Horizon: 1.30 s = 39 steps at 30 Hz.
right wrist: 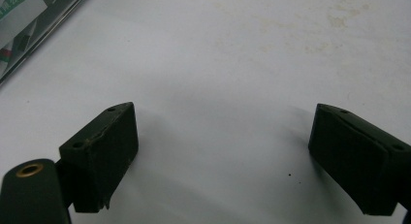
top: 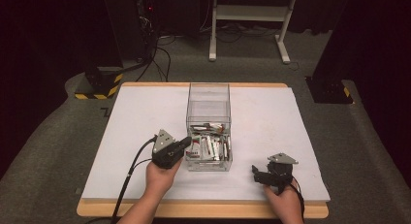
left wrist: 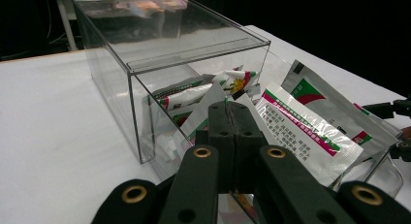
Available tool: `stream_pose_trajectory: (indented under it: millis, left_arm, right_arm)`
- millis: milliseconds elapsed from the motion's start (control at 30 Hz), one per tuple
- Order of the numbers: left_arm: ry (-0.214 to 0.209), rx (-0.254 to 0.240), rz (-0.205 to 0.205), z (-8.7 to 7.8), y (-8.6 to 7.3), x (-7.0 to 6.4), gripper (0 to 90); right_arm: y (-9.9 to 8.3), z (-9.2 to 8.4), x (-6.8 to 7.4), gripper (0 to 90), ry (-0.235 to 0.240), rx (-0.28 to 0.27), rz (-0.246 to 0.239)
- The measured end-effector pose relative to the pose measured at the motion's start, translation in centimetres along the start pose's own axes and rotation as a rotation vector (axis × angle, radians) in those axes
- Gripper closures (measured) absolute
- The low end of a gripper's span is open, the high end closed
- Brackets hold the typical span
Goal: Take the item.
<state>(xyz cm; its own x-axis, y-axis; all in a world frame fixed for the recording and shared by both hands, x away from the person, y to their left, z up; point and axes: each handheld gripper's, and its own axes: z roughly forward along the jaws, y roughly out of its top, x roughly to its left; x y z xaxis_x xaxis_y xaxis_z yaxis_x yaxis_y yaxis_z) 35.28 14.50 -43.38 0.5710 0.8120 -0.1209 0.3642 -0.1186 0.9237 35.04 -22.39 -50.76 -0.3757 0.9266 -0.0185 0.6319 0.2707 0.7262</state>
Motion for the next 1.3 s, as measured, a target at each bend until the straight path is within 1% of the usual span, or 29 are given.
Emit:
stream_pose_trajectory:
  millis: [233, 667, 1100, 1300]
  left_arm:
    - [0.000, -0.013, -0.013, 0.0, 0.0, 0.1, 89.2]
    - [-0.002, -0.042, -0.025, -0.3, 0.4, 0.2, 89.5]
    - [-0.004, -0.065, -0.021, -0.7, 1.0, 0.3, 89.6]
    - [-0.002, -0.082, -0.019, -1.0, 1.3, 0.3, 89.6]
  right_arm:
    - [0.0, 0.0, 0.0, 10.5, 0.001, 0.001, 0.003]
    - [0.0, 0.0, 0.0, 10.5, 0.000, 0.000, 0.000]
    - [0.0, 0.0, 0.0, 10.5, 0.000, 0.001, 0.004]
    - [0.0, 0.0, 0.0, 10.5, 0.000, 0.002, 0.003]
